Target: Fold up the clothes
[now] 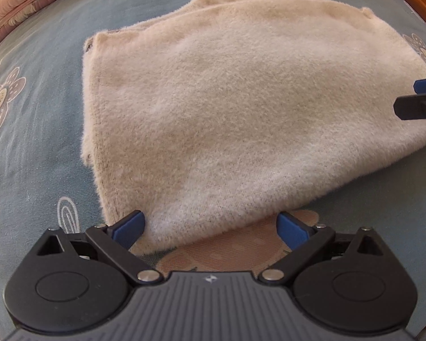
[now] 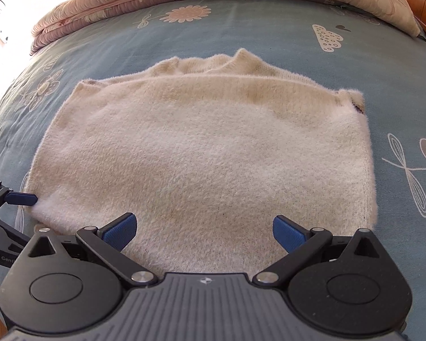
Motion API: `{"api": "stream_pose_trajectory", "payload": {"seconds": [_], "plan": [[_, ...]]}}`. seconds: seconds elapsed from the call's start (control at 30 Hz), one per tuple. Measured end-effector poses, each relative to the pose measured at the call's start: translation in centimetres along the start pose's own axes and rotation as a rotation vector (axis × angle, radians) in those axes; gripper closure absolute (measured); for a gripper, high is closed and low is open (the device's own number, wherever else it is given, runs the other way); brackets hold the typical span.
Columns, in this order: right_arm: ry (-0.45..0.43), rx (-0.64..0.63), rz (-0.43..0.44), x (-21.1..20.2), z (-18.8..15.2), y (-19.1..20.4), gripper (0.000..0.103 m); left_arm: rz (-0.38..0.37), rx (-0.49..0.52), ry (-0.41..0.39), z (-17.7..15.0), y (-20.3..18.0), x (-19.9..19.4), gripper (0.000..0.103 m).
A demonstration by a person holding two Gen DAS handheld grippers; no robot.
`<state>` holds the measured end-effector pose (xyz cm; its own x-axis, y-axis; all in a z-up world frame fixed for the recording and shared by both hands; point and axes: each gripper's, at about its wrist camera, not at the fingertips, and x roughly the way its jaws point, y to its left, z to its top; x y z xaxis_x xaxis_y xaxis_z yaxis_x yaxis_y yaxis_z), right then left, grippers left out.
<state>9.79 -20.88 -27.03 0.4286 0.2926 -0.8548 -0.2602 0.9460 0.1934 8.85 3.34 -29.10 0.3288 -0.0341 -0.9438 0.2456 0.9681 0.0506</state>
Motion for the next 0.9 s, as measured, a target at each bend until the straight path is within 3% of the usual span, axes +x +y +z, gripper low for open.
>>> {"api": "stream_pose_trajectory", "payload": {"seconds": [0.13, 0.3, 0.47, 0.63, 0.73, 0.9], "plan": [[0.009, -0.039, 0.06, -0.4, -0.5, 1.0, 0.0, -0.003, -0.041, -0.038, 0.9, 0.9, -0.8, 0.004], [0.017, -0.086, 0.184, -0.4, -1.2, 3.5, 0.0, 0.003, -0.111, 0.003, 1.3, 2.2, 0.6, 0.004], [0.057, -0.138, 0.274, 0.7, -1.6, 6.4, 0.0, 0.008, -0.099, 0.007, 1.4, 2.0, 0.5, 0.004], [0.092, -0.113, 0.215, 1.1, -2.4, 5.2, 0.0, 0.012, -0.112, 0.027, 1.9, 2.1, 0.6, 0.004], [0.107, -0.083, 0.156, 0.7, -2.9, 3.1, 0.0, 0.014, -0.103, -0.009, 2.5, 1.4, -0.5, 0.004], [0.122, -0.047, 0.064, -0.5, -4.0, 0.6, 0.0, -0.09, -0.072, -0.078, 4.4, -1.3, -1.8, 0.004]]}}
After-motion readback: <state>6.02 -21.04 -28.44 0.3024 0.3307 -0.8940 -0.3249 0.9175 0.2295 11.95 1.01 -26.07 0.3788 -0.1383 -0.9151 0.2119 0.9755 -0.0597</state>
